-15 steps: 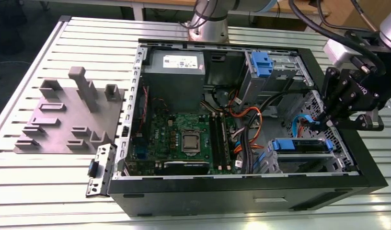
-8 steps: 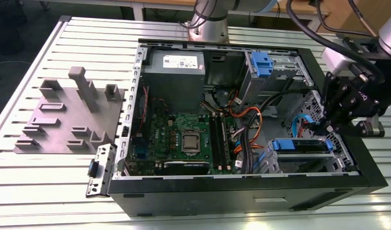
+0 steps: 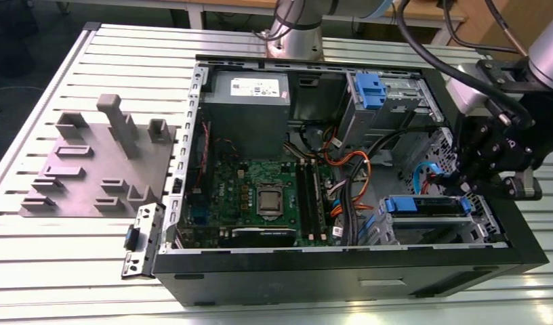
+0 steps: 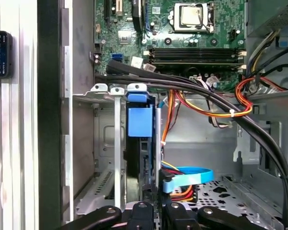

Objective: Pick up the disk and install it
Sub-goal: 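Insert the first disk wire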

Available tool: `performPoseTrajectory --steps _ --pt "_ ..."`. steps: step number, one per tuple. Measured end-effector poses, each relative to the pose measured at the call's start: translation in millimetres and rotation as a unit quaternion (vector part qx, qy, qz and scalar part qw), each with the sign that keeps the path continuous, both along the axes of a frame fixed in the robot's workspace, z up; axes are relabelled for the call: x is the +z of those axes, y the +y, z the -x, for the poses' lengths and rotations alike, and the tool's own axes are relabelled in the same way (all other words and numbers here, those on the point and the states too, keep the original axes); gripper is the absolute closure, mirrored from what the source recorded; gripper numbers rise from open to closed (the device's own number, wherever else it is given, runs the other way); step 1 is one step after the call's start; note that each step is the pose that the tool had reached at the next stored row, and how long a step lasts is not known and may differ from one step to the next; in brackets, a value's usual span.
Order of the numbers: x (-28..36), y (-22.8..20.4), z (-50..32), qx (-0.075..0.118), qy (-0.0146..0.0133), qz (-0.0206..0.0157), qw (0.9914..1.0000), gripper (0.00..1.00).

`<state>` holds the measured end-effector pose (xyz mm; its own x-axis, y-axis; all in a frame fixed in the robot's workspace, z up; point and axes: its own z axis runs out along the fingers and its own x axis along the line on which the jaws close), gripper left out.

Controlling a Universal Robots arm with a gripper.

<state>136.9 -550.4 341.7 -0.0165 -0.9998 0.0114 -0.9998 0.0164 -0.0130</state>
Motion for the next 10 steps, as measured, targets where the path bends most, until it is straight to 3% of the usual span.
performPoseTrajectory --steps 6,10 --pt "-0.5 -2.4 6.8 0.002 -0.0103 0.0001 0.99995 0.84" --pt "-1.2 -5.0 8.1 0.003 -0.0133 0.0001 0.99991 0.84"
